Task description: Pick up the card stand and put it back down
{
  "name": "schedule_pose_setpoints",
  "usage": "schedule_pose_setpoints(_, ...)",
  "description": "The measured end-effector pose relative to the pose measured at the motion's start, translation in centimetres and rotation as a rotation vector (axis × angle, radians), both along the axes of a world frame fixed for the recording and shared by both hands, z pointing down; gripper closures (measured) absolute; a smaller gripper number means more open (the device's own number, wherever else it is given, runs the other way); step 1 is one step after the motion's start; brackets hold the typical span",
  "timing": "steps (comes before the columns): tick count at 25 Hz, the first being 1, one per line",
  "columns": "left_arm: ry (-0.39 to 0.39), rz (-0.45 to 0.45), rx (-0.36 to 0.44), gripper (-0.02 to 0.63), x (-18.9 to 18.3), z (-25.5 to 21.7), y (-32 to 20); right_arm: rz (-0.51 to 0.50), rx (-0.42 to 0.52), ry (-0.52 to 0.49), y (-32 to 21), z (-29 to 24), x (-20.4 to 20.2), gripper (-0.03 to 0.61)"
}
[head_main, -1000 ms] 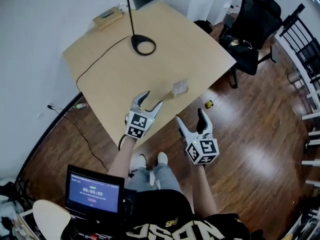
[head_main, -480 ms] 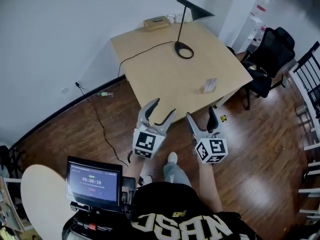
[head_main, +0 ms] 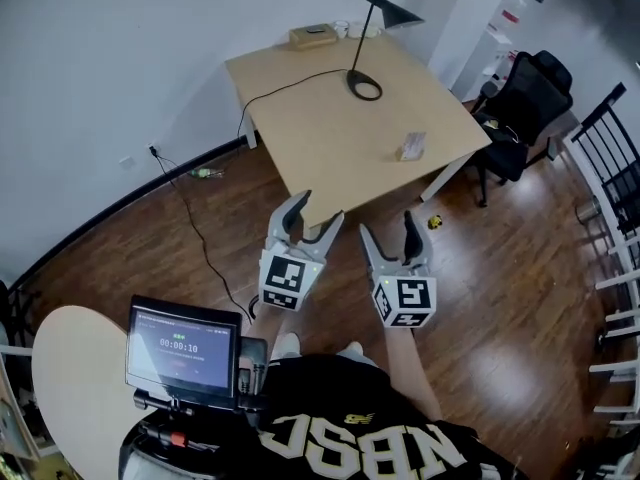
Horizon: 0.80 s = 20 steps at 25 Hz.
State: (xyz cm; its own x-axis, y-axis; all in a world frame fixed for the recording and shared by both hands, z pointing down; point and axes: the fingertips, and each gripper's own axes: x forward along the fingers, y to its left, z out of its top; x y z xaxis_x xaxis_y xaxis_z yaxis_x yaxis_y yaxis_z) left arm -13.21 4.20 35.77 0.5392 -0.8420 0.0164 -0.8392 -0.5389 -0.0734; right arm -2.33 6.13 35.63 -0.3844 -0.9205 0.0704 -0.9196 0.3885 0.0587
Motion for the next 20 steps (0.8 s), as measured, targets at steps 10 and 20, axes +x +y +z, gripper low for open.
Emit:
schedule_pose_setpoints(10, -0.027, -0.031, 0.039, 0.328, 3.4, -3.8, -1.3, -0.001, 0.073, 0.020, -0.8, -3.9, 3.8, 0.218)
schedule_pose_setpoints(20, -0.050, 0.056, 0.007, 0.329, 9.2, -2.8, -0.2, 0.061, 0.036, 0.038, 0.1, -2.4, 9.2, 0.218)
